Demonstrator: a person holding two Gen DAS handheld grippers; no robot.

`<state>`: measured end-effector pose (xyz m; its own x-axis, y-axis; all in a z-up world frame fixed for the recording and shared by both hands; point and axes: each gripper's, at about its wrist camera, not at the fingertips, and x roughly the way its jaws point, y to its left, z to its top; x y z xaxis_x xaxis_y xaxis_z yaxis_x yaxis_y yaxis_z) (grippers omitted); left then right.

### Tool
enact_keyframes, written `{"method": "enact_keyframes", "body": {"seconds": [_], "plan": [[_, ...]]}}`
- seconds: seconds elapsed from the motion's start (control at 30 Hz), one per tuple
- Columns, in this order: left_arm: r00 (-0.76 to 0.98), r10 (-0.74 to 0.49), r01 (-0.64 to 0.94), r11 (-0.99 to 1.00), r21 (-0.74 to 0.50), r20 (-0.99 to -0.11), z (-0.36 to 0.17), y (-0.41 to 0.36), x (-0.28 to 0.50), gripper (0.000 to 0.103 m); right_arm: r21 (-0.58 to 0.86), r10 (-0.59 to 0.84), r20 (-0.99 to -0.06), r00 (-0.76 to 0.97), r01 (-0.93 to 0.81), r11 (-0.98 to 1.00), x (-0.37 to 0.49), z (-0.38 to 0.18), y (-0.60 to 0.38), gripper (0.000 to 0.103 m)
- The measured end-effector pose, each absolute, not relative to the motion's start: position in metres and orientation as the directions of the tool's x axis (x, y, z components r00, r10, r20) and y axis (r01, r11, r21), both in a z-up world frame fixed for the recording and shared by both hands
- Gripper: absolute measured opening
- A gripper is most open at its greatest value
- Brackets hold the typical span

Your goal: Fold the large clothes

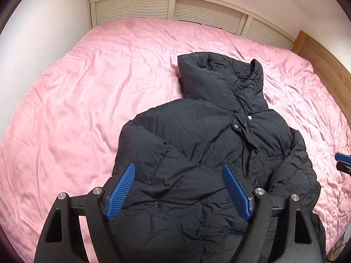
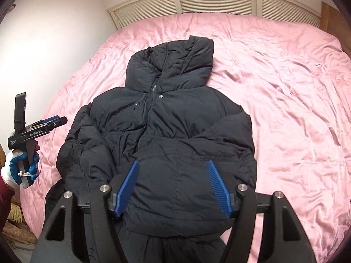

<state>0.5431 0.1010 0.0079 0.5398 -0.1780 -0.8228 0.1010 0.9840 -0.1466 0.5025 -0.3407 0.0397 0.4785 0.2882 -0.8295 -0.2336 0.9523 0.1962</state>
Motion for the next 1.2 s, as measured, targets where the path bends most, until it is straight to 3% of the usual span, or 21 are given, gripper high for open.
{"method": "enact_keyframes", "body": {"seconds": [0.3,0.7,1.2], "plan": [[0.560,-0.152,0.041,0.987,-0.156,-0.814,0.012,0.123,0.596,0.081,0.173,0.286,-0.823,0.491,-0.263,0.949,0.570,0.033,-0.343,0.064],[0.548,-0.231,-0.065,0.947,-0.316,-0.804,-0.017,0.130,0.700,0.081,0.263,0.329,-0.799,0.503,-0.200,0.944,0.700,-0.003,-0.366,0.064],[0.483,-0.407,-0.033,0.876,-0.481,-0.775,-0.068,0.083,0.827,0.081,0.527,0.496,-0.672,0.550,-0.115,0.842,0.838,-0.038,-0.380,0.064]]}}
